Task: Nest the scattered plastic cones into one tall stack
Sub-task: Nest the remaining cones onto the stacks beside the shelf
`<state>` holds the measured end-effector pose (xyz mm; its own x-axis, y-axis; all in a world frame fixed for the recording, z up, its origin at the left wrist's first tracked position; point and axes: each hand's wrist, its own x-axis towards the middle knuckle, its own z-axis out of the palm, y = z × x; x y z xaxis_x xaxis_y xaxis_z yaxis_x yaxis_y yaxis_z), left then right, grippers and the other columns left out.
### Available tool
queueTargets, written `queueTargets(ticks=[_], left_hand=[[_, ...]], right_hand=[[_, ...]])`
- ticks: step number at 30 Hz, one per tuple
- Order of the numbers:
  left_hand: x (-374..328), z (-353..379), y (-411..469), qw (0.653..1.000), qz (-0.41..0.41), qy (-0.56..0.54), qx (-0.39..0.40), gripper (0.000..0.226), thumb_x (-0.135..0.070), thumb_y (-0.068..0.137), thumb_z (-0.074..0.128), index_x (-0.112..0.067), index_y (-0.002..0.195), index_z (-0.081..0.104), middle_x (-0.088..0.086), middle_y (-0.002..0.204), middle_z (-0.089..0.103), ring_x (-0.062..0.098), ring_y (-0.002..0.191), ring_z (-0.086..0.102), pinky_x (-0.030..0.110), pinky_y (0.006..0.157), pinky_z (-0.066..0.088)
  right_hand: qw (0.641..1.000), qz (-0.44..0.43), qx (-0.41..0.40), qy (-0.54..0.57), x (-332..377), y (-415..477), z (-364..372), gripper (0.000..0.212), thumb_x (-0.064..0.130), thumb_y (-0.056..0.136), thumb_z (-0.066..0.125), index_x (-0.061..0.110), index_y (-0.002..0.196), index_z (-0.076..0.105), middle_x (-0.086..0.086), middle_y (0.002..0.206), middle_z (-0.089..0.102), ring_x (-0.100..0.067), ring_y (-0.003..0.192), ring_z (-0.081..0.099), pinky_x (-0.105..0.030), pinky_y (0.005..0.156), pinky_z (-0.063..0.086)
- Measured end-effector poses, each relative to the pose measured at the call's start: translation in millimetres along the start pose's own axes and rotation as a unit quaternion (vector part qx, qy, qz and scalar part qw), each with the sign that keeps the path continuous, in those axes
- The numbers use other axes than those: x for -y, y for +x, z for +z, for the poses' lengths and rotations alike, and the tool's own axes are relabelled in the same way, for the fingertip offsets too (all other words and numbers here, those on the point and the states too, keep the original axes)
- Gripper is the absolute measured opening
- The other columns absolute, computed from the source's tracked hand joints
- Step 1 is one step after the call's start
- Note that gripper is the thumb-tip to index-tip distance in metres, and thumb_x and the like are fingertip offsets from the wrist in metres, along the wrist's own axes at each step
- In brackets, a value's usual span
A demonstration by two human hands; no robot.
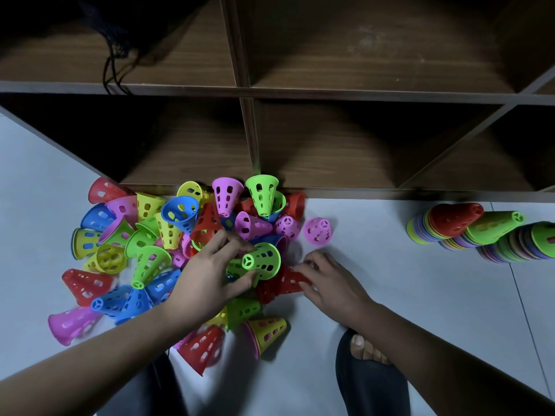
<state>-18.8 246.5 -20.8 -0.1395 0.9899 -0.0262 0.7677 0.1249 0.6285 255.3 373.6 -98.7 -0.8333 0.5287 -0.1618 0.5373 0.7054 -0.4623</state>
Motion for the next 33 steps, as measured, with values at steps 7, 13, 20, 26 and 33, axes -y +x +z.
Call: queueTargets(ticks=[7,13,20,26,33], left_hand=[[2,1,0,1.0,-0.006,0.001,-0.007,0.041,-0.047,0.092,0.078,-0.028,0.126,0.066,-0.017,0.126,0.051,0.002,0.105,0.059,0.025,0.079,0.058],[5,-2,1,1.0,-0.009,0.003,-0.013,0.041,-0.048,0.093,0.078,-0.029,0.127,0.066,-0.017,0.126,0.052,0.003,0.096,0.061,0.032,0.075,0.059],[4,-6,2,1.0,-0.016,0.003,-0.015,0.039,-0.048,0.094,0.077,-0.029,0.126,0.066,-0.019,0.122,0.052,-0.004,0.098,0.06,0.022,0.075,0.056],[-2,-11,8,1.0,-0.016,-0.008,-0.025,0.038,-0.048,0.095,0.075,-0.027,0.125,0.067,-0.016,0.122,0.055,-0.001,0.1,0.061,0.019,0.077,0.056],[-7,-8,14,1.0,-0.005,0.0,-0.027,0.039,-0.048,0.096,0.075,-0.027,0.128,0.066,-0.015,0.122,0.056,0.004,0.102,0.061,0.031,0.079,0.06]], right_hand=[[0.998,0.006,0.046,0.048,8,0,-11,0.064,0.041,0.094,0.063,0.04,0.153,0.039,0.005,0.148,0.038,-0.017,0.127,0.051,-0.034,0.096,0.055],[0.997,-0.061,0.046,0.013,17,0,-5,0.05,0.044,0.098,0.062,0.04,0.146,0.049,0.002,0.151,0.039,-0.022,0.132,0.049,-0.036,0.106,0.05],[0.998,-0.039,-0.006,0.045,13,7,-13,0.023,0.043,0.107,0.056,0.027,0.119,0.066,0.004,0.128,0.049,-0.017,0.11,0.057,-0.037,0.087,0.056],[0.986,0.054,-0.098,0.125,-6,8,-47,0.018,0.037,0.11,0.051,0.028,0.113,0.066,0.012,0.107,0.056,-0.014,0.094,0.062,-0.036,0.082,0.052],[0.867,0.287,-0.125,0.388,-26,29,-64,0.029,0.027,0.113,0.049,0.014,0.095,0.067,-0.003,0.082,0.076,-0.02,0.085,0.075,-0.034,0.077,0.059]])
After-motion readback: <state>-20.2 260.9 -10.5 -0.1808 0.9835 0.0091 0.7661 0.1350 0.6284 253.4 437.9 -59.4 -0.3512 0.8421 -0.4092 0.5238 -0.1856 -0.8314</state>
